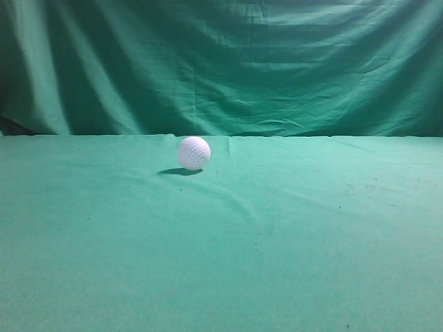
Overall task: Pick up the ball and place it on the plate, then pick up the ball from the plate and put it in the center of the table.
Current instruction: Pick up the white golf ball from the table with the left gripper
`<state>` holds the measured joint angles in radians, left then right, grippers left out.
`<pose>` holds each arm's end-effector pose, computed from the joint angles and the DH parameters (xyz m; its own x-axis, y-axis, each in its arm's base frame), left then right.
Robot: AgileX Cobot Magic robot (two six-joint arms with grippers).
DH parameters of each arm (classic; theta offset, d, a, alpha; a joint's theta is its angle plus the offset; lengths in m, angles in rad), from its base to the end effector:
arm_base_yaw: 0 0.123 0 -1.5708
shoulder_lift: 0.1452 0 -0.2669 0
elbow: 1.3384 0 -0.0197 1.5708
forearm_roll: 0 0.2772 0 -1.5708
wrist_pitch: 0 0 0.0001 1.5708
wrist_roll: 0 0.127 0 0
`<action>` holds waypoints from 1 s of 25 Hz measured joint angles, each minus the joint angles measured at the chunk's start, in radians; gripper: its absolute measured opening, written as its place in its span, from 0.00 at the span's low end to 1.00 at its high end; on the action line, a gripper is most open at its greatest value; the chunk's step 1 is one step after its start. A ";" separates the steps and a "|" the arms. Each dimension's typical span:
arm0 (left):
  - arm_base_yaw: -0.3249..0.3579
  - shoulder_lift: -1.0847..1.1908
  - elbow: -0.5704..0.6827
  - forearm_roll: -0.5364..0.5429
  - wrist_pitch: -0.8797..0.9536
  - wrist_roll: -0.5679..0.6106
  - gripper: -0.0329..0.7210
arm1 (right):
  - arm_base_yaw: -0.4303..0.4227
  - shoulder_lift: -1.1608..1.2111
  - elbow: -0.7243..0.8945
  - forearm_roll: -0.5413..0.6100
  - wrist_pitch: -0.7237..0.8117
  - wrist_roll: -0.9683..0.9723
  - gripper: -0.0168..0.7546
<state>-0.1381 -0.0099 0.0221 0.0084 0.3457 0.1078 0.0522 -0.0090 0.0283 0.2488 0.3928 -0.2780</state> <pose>0.1316 -0.0179 0.1654 -0.2475 0.1509 -0.9571 0.1646 0.9800 0.1120 0.1302 0.0188 0.1586 -0.3014 -0.0630 -0.9514 -0.1559 0.9876 -0.0160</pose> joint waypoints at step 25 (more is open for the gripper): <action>0.000 0.000 0.000 0.000 0.000 0.000 0.04 | 0.000 0.000 0.000 0.000 0.000 0.000 0.08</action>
<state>-0.1381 -0.0099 0.0221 0.0084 0.3457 0.1078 0.0522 -0.0090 0.0283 0.2488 0.3928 -0.2780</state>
